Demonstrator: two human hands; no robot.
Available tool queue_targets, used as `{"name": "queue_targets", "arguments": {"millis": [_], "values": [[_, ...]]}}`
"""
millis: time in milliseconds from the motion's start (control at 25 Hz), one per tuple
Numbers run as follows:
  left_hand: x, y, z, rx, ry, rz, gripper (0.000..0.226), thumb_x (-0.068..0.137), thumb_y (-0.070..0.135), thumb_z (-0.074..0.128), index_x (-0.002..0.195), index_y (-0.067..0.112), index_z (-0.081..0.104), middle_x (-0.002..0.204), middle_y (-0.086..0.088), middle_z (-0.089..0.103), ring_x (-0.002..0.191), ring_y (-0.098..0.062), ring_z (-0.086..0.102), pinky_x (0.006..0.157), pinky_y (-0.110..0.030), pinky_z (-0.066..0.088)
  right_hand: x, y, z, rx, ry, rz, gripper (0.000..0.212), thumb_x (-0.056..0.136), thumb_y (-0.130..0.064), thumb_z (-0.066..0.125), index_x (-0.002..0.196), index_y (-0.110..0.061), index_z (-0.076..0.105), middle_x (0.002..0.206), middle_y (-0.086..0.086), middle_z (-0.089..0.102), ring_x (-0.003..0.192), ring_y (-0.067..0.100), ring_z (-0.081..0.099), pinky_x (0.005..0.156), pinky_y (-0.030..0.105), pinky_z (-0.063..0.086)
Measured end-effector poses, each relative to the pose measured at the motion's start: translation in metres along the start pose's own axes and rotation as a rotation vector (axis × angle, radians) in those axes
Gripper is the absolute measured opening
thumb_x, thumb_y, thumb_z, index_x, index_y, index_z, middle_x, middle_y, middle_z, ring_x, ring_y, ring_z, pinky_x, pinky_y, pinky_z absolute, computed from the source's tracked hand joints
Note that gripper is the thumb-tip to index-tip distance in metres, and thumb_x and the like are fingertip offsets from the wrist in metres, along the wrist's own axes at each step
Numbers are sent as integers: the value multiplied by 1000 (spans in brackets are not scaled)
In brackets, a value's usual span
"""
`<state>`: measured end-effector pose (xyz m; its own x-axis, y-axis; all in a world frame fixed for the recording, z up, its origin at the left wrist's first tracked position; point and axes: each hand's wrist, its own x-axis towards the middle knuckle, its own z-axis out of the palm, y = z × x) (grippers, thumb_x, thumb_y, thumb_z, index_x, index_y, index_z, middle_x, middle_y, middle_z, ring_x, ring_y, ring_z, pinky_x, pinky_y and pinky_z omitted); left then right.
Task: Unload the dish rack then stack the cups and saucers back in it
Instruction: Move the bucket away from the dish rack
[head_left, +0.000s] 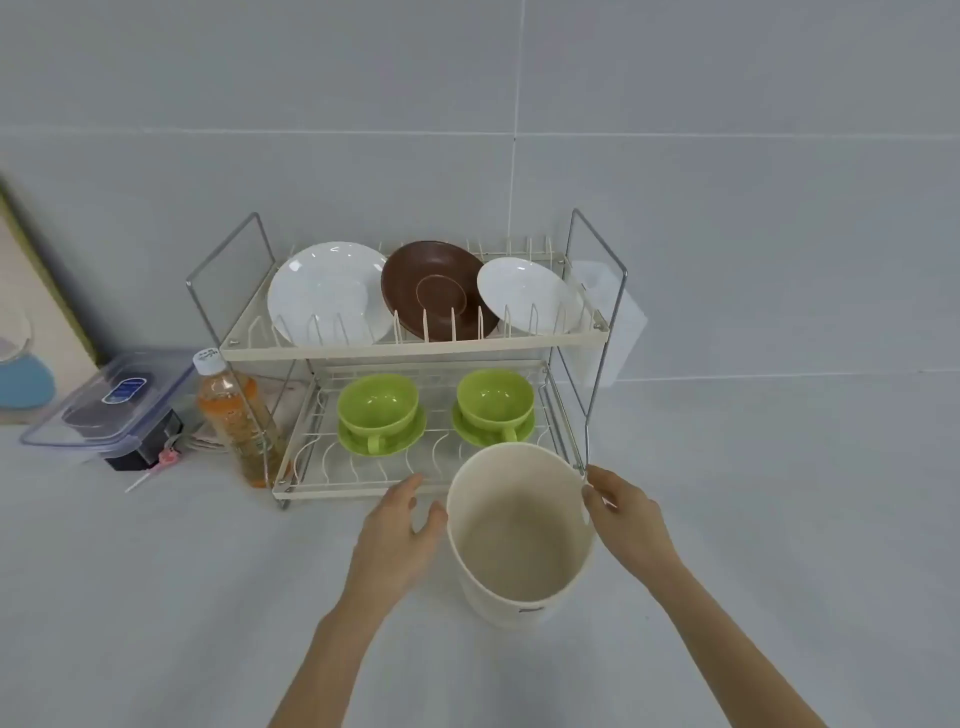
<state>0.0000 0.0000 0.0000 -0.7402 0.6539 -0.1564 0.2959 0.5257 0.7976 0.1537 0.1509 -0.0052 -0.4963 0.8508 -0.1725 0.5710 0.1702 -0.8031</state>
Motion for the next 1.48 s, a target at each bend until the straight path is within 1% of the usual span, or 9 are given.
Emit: {"name": "queue_targets", "arguments": {"millis": [240, 400, 680, 840, 1040, 1160, 1280, 1400, 1480], "values": [[0, -8, 21, -91, -188, -117, 44, 92, 27, 46, 134, 15, 44, 135, -4, 55, 121, -18, 52, 91, -22, 38, -3, 16, 18, 112, -23, 84, 29, 95, -20, 35, 103, -13, 62, 83, 0, 58, 86, 19, 50, 63, 24, 38], [1, -4, 25, -103, -247, -151, 38, 91, 20, 47, 130, 18, 45, 120, -2, 60, 94, -12, 54, 68, -16, 40, -7, 22, 24, 191, -5, 121, 26, 94, -22, 36, 92, -11, 60, 73, 3, 53, 73, 19, 47, 60, 23, 36], [-11, 0, 33, -156, -117, -199, 37, 86, 7, 45, 117, 22, 58, 103, -5, 68, 97, -27, 62, 96, -46, 49, -17, 30, 20, 250, 23, 36, 22, 95, -17, 37, 93, -24, 58, 63, -2, 48, 60, 10, 43, 56, 20, 34], [-21, 20, 51, -177, -165, -163, 35, 86, 9, 46, 87, 42, 57, 93, -3, 68, 94, -29, 64, 92, -45, 52, -24, 48, -10, 254, 48, 25, 23, 94, -20, 39, 84, -20, 60, 62, 2, 38, 57, 13, 33, 52, 19, 28], [-25, 52, 93, -250, -186, -74, 34, 88, 12, 47, 89, 44, 58, 91, 11, 69, 77, -6, 67, 86, -39, 55, -24, 72, -62, 231, 97, 5, 26, 93, -21, 45, 75, -35, 58, 58, -2, 30, 54, 10, 28, 45, 13, 26], [-18, 68, 120, -289, -173, -27, 29, 89, 14, 49, 105, 34, 63, 80, 21, 70, 62, 13, 62, 84, -35, 56, -15, 87, -90, 215, 91, 5, 23, 92, -22, 45, 83, -35, 61, 67, 7, 40, 64, 16, 36, 56, 18, 31], [-8, 83, 143, -297, -166, 10, 31, 90, 15, 49, 118, 23, 61, 84, 19, 66, 59, 15, 60, 86, -38, 55, 1, 98, -111, 223, 92, 18, 25, 92, -24, 46, 85, -42, 62, 71, 8, 48, 70, 19, 43, 68, 28, 40], [7, 97, 165, -300, -143, 34, 31, 90, 17, 50, 119, 23, 60, 88, 13, 68, 77, 1, 64, 93, -44, 52, 23, 105, -123, 262, 116, 68, 24, 92, -25, 46, 93, -42, 63, 73, 3, 60, 78, 34, 55, 90, 44, 53], [20, 106, 177, -309, -118, 44, 33, 90, 17, 50, 121, 22, 59, 95, 6, 68, 91, -12, 64, 94, -45, 51, 39, 106, -129, 286, 132, 93, 24, 93, -26, 45, 96, -37, 66, 77, 4, 66, 81, 30, 59, 95, 51, 49]]}}
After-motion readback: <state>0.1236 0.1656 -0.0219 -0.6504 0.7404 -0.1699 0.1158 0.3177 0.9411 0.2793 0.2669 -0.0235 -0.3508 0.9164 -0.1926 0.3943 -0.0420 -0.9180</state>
